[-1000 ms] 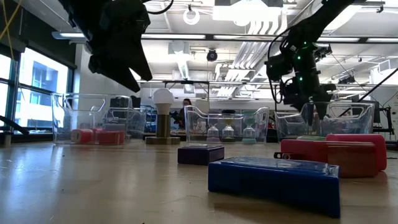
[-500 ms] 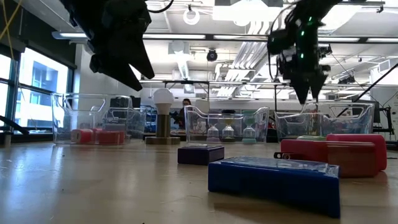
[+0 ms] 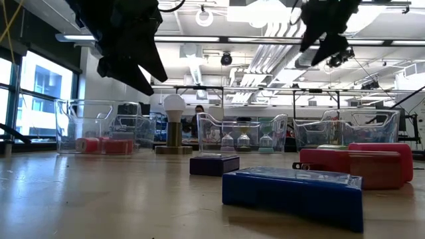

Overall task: Pick & Place Office items
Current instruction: Put the black pink hourglass into the middle transparent bin

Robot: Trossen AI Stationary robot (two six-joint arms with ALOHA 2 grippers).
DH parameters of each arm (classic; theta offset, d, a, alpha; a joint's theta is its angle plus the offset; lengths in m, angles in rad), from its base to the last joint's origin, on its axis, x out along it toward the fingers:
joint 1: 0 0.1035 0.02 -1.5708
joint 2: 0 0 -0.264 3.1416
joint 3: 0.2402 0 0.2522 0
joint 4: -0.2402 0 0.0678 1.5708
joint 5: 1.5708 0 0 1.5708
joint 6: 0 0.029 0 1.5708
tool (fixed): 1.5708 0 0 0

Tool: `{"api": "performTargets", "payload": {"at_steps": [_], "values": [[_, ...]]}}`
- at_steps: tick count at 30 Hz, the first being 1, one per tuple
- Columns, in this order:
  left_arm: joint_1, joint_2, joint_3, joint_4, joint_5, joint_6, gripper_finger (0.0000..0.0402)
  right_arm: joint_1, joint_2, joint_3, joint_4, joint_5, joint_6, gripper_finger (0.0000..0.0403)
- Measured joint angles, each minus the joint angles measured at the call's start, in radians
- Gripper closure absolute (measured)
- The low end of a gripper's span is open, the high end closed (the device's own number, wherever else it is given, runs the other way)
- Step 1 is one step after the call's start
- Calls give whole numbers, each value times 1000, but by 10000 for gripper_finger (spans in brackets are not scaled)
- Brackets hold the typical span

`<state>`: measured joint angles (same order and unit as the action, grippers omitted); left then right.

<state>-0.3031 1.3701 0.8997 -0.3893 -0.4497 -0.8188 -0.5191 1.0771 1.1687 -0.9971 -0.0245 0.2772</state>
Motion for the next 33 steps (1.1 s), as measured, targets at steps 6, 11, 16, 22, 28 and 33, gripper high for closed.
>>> {"api": "performTargets", "payload": {"at_steps": [6, 11, 16, 22, 28, 33], "values": [[4, 0, 0, 17, 0, 26, 115, 144, -22, 0, -11, -67, 66, 44], [8, 0, 0, 62, -22, 131, 115, 278, -24, 0, -26, 93, 192, 44], [8, 0, 21, 57, -25, 221, 115, 448, -24, 0, -46, 289, 295, 45], [-24, 0, 111, -92, -12, 269, 115, 701, -24, -13, -67, 515, 457, 44], [-114, 0, 227, -385, -13, 116, 115, 903, -23, -81, 10, 728, 556, 44], [-185, -1, 282, -608, 93, -56, 115, 1002, -23, -168, 159, 797, 564, 44]]}}
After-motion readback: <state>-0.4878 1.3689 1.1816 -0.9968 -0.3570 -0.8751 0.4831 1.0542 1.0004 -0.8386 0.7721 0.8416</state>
